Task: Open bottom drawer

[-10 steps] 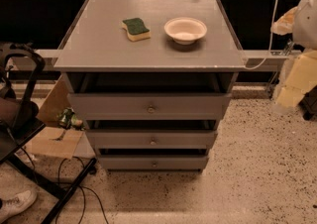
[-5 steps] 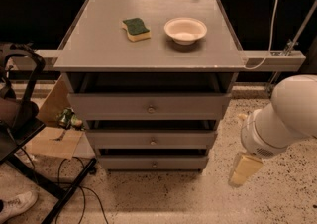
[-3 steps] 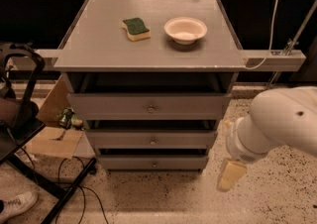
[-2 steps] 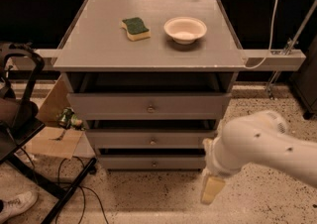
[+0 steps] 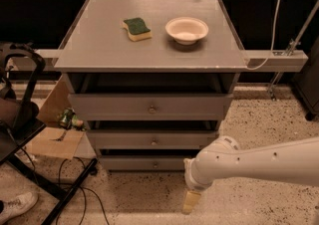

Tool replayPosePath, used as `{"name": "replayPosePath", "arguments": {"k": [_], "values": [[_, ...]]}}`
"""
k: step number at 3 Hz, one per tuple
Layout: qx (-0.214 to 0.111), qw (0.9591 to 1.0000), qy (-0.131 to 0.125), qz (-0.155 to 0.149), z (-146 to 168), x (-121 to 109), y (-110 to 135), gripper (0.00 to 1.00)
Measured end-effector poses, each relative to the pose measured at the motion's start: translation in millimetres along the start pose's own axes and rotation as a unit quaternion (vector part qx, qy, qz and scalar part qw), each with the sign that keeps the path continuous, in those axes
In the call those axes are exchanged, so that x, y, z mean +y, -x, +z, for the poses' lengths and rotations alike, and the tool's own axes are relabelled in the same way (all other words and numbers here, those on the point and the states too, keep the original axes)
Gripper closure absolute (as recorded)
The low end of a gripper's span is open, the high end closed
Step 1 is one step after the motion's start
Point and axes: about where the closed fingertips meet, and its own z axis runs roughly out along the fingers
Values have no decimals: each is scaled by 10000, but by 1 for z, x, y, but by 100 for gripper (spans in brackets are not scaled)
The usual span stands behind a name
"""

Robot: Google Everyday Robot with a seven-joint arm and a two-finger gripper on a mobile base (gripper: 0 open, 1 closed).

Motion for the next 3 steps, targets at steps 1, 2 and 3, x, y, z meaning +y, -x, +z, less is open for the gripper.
{"name": "replayPosePath", "arguments": {"k": [1,2,3], "values": [[58,9996,227,150,55,-9,-3,0],[58,9996,248,151,57,-7,-4,0],[102,9993,371,-9,83,-9,8,0]]}}
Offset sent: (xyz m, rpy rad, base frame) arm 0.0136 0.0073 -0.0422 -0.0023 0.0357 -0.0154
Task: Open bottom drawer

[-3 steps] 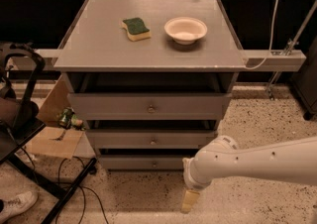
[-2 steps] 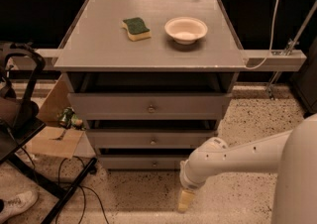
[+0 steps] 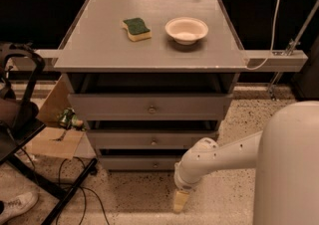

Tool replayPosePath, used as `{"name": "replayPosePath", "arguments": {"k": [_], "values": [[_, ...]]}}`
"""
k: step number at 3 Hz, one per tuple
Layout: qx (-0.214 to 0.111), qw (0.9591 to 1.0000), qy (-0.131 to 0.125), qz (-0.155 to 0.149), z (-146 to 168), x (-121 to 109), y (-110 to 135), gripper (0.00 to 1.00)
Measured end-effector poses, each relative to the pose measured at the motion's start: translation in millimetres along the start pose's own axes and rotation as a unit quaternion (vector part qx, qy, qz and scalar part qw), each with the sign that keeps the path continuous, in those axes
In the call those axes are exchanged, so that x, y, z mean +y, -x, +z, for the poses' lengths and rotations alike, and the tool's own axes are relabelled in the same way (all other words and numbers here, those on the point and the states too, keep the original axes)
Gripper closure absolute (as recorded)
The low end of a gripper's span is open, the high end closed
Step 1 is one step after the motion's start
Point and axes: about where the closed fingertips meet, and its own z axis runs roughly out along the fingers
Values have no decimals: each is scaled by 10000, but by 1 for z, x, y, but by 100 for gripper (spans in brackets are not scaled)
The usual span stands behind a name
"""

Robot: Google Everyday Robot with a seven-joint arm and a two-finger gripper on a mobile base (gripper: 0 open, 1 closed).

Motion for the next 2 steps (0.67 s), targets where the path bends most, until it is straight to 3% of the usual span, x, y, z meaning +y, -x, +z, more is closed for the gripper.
{"name": "replayPosePath", "arguments": {"k": [2], "values": [[-129,9997,39,-227,103,-39,25,0]]}}
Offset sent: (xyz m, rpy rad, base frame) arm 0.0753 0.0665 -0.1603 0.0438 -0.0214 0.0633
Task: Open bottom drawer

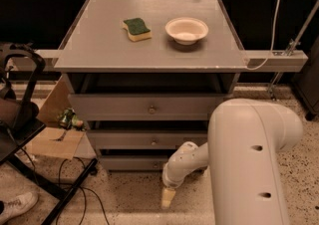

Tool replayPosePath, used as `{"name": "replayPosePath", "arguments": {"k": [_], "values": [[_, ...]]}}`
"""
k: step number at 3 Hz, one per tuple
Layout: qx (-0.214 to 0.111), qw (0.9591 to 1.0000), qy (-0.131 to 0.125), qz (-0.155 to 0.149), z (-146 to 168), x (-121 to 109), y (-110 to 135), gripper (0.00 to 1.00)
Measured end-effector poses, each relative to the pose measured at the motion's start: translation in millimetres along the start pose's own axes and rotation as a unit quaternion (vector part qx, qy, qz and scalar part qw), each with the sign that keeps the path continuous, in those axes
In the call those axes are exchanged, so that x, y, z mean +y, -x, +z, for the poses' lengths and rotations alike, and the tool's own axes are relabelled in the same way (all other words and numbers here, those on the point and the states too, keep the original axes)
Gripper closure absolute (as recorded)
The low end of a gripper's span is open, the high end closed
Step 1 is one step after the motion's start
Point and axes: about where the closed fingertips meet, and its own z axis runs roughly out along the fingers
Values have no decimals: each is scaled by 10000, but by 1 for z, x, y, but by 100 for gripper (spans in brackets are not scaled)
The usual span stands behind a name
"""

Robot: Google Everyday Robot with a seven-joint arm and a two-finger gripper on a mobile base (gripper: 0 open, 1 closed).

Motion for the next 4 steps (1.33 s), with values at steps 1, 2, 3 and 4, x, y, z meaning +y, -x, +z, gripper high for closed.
{"name": "replayPosePath", "arguments": {"k": [1,2,3,4], "values": [[-16,10000,-37,-43,41,-23,0,0],[1,9998,-187,17,64,-51,-9,0],[40,9994,-321,147,78,-71,-20,0],[21,9982,-484,342,87,-86,-31,0]]}}
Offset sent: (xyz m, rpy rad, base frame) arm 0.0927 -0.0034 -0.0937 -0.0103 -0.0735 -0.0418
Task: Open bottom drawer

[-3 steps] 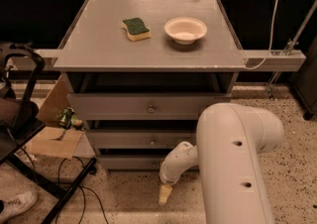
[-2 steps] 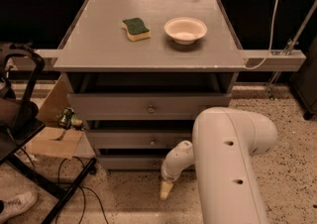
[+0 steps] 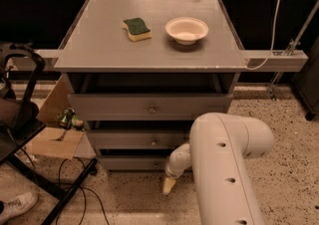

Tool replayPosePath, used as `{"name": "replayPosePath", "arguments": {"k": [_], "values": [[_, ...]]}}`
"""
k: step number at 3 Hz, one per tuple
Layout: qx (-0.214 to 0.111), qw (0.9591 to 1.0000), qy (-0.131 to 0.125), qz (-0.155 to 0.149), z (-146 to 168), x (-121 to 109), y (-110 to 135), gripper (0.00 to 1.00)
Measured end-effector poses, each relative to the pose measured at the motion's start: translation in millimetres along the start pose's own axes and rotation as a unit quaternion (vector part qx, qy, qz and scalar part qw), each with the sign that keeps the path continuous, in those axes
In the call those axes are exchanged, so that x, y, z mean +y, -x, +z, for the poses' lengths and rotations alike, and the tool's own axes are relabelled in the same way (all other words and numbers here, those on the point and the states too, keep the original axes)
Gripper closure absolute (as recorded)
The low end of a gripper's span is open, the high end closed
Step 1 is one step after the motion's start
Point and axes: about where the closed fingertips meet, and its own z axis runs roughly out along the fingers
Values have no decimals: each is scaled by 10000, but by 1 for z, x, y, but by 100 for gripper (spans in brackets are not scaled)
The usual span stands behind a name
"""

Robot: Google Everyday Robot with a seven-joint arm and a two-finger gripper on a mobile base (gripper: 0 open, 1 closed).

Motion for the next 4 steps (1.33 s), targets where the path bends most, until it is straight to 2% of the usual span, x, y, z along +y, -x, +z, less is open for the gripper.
{"name": "replayPosePath", "arguments": {"k": [1,3,4], "values": [[-54,9996,-175,200,6,-14,-5,0],[-177,9982,-416,406,13,-33,-2,0],[-233,9976,-472,450,26,-38,11,22]]}}
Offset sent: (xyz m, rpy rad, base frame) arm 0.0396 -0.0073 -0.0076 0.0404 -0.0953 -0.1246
